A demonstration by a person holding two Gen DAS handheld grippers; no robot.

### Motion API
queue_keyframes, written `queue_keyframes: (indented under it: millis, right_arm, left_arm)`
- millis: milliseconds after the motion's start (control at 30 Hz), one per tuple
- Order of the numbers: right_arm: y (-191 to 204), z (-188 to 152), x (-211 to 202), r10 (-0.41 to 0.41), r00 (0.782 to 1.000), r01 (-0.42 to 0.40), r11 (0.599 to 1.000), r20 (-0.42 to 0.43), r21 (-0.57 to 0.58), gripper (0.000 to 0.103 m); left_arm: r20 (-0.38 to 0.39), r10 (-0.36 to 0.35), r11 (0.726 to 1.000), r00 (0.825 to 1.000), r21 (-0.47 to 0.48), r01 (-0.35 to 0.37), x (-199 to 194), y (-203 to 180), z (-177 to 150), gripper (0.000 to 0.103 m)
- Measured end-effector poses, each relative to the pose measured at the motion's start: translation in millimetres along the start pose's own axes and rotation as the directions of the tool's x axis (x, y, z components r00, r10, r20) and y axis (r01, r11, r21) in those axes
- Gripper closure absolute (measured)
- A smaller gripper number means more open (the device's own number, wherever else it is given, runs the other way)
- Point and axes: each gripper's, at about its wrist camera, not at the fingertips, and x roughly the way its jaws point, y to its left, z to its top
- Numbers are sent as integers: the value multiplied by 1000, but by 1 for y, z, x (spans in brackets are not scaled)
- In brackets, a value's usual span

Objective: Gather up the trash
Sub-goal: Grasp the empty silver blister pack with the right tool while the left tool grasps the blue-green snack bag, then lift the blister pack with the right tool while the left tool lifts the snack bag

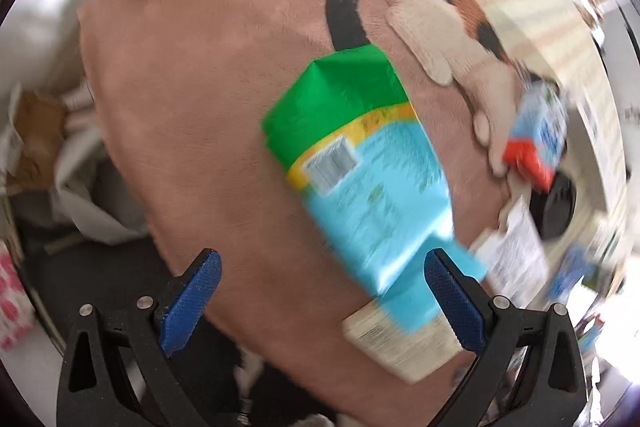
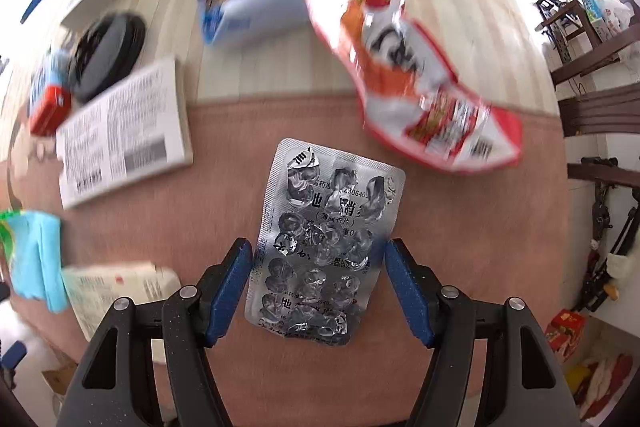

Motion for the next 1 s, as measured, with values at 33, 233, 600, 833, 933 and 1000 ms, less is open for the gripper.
queue_keyframes:
  millis: [33, 233, 600, 833, 933, 1000]
  right_arm:
    - [-1, 1, -1, 4, 1000, -4, 1000, -2, 5, 33]
    - [1, 1, -2, 6, 999, -6, 1000, -37, 5, 32]
    - [6, 12, -17, 23, 996, -21, 999, -87, 32, 25]
    - [21, 23, 5, 4, 996, -11, 997, -92, -75, 32]
    - [22, 18, 9, -16, 995, 1, 988, -97, -157, 32]
    - [25, 14, 7, -22, 995, 8, 990, -95, -144, 32]
  left_arm:
    - [-32, -28, 999, 999, -43, 26, 8, 0, 8, 0]
    - [-80, -86, 983, 993, -169, 72, 30, -12, 35, 0]
    - [-3, 101, 988, 995, 118, -100, 46, -44, 41, 7]
    - [114, 234, 784, 965, 565, -257, 42, -42, -13, 7]
    - [111, 209, 800, 972, 552, -235, 40, -26, -23, 7]
    - [75, 175, 851, 982, 490, -189, 45, -4, -8, 7]
